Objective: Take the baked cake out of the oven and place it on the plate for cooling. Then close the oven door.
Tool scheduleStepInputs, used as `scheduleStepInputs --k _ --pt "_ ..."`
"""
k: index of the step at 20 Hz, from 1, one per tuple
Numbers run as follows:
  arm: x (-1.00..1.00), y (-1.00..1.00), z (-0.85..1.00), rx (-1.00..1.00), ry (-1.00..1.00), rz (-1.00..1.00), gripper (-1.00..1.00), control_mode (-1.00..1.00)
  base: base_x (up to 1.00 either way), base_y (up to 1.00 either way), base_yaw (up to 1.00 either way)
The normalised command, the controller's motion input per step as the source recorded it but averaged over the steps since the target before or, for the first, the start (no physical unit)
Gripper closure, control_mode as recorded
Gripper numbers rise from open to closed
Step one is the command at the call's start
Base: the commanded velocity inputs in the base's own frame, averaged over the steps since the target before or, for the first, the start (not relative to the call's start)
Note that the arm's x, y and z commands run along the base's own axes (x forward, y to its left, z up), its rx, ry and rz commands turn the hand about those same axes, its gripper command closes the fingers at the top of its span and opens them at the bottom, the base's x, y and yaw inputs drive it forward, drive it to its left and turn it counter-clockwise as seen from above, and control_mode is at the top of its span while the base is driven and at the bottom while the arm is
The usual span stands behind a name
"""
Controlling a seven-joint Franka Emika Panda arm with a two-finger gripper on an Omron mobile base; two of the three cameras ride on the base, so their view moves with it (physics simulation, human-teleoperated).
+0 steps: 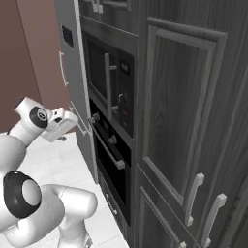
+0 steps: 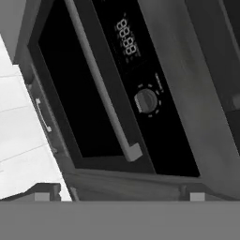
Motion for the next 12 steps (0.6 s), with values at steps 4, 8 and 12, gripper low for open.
scheduleStepInputs --k 4,8,12 --pt "0.38 0.0 -0.49 -0.22 0.0 -0.02 -1.0 -1.0 0.0 0.0 0.0" --pt "0.33 0.0 -0.39 -0.19 0.0 -0.02 -1.0 -1.0 0.0 0.0 0.0" --pt "0.33 0.0 -0.35 -0.19 0.0 -0.03 -1.0 -1.0 0.0 0.0 0.0"
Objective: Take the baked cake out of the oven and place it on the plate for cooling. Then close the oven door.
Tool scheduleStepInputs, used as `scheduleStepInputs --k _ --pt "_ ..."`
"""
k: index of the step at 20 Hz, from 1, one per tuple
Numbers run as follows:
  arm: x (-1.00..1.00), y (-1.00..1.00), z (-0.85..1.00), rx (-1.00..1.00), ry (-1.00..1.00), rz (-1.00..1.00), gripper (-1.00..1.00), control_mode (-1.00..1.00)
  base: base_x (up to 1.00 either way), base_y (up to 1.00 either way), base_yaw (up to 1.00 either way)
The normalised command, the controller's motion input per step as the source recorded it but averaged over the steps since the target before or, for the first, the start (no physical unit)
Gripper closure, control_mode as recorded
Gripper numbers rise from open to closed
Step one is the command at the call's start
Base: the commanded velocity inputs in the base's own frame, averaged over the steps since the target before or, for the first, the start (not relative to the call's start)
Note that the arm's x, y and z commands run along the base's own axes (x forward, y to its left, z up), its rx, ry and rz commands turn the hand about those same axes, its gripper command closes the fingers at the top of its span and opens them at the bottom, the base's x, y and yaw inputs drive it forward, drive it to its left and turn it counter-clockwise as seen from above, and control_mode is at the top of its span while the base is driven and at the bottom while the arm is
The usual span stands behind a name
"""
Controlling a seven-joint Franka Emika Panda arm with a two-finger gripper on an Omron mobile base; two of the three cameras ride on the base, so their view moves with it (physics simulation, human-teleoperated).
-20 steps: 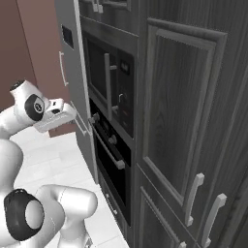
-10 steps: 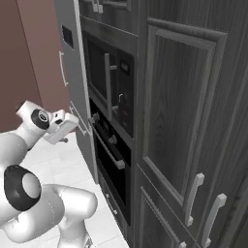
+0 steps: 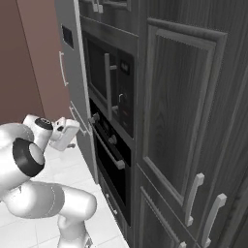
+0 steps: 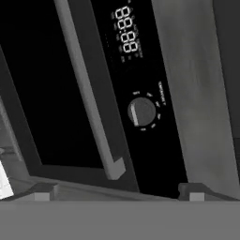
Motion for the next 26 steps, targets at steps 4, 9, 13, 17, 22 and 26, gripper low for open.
scheduleStepInputs --k 4,9,13,17,22,26 --pt "0.35 0.0 -0.4 -0.21 0.0 -0.02 -1.0 -1.0 0.0 0.0 0.0" --pt "0.35 -0.04 -0.39 -0.18 0.0 -0.01 -1.0 -1.0 0.0 0.0 0.0" --pt "0.19 -0.1 -0.32 -0.14 -0.02 -0.02 -1.0 -1.0 0.0 0.0 0.0" --pt "0.11 -0.16 -0.2 -0.11 -0.03 -0.03 -1.0 -1.0 0.0 0.0 0.0" --pt "0.2 -0.21 -0.14 -0.08 -0.01 -0.05 -1.0 -1.0 0.0 0.0 0.0" --pt "0.29 -0.29 -0.15 -0.06 0.0 -0.04 -1.0 -1.0 0.0 0.0 0.0"
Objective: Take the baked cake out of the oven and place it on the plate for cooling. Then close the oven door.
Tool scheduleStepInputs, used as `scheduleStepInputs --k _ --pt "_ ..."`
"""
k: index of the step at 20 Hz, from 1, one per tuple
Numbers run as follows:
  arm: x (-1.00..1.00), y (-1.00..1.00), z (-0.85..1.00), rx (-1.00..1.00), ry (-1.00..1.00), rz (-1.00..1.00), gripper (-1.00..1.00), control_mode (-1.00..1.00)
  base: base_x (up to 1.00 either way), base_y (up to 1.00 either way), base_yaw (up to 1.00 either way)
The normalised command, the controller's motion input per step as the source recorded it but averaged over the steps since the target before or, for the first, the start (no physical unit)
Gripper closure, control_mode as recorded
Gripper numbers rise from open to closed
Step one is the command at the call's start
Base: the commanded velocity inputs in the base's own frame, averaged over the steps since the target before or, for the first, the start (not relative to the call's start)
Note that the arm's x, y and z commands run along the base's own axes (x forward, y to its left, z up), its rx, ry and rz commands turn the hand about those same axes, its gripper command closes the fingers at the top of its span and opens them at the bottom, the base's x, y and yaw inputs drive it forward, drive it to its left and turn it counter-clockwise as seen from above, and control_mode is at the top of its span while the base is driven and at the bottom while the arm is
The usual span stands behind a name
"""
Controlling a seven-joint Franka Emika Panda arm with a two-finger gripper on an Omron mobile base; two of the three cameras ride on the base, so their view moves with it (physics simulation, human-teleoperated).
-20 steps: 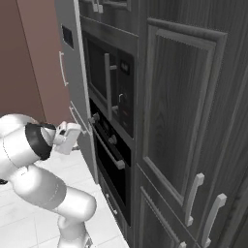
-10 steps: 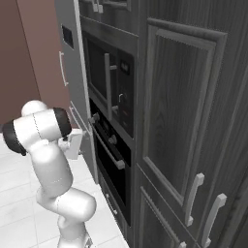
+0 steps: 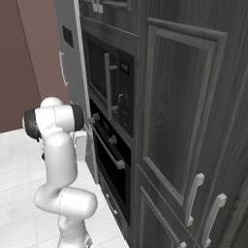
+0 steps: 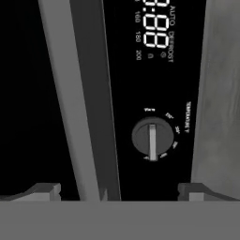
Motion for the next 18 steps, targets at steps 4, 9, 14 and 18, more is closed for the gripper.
scheduleStepInputs --k 4,9,14,18 --pt "0.3 -0.27 -0.16 -0.03 0.0 -0.01 -1.0 -1.0 0.0 0.0 0.0" --pt "0.31 -0.21 -0.16 -0.01 0.0 0.0 -1.0 -1.0 0.0 0.0 0.0" --pt "0.27 -0.19 -0.16 0.0 0.0 0.0 -1.0 -1.0 0.0 0.0 0.0" --pt "0.25 -0.23 -0.18 0.0 0.0 0.0 -1.0 -1.0 0.0 0.0 0.0"
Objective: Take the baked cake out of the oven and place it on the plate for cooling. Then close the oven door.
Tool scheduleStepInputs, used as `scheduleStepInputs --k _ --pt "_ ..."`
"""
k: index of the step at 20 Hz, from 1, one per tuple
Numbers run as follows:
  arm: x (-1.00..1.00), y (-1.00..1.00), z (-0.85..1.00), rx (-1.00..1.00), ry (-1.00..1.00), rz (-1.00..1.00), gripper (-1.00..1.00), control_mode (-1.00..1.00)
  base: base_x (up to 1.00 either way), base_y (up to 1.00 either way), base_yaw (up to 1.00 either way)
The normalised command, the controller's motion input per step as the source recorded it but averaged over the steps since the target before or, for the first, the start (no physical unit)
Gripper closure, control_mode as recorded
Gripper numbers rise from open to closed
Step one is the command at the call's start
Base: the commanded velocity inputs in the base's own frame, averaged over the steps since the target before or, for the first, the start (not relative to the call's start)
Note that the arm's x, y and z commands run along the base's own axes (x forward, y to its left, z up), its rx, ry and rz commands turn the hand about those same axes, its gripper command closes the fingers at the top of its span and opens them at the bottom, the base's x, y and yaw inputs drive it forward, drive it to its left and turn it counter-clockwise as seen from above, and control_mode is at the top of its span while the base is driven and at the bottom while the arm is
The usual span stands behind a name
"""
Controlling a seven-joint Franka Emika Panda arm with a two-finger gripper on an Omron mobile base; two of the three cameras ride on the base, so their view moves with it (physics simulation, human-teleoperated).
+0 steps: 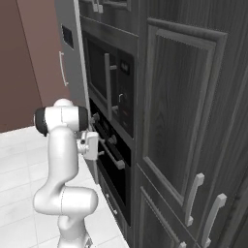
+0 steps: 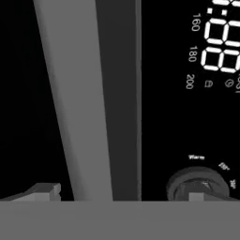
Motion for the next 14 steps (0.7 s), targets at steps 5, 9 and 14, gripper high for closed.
scheduleStepInputs --k 5,9,14 --pt "0.22 -0.2 -0.23 -0.01 0.0 0.0 -1.0 -1.0 0.0 0.0 0.0" --pt "0.16 -0.19 -0.28 -0.01 0.0 0.0 -1.0 -1.0 0.0 0.0 0.0" --pt "0.14 -0.14 -0.3 -0.02 0.0 0.0 -1.0 -1.0 0.0 0.0 0.0"
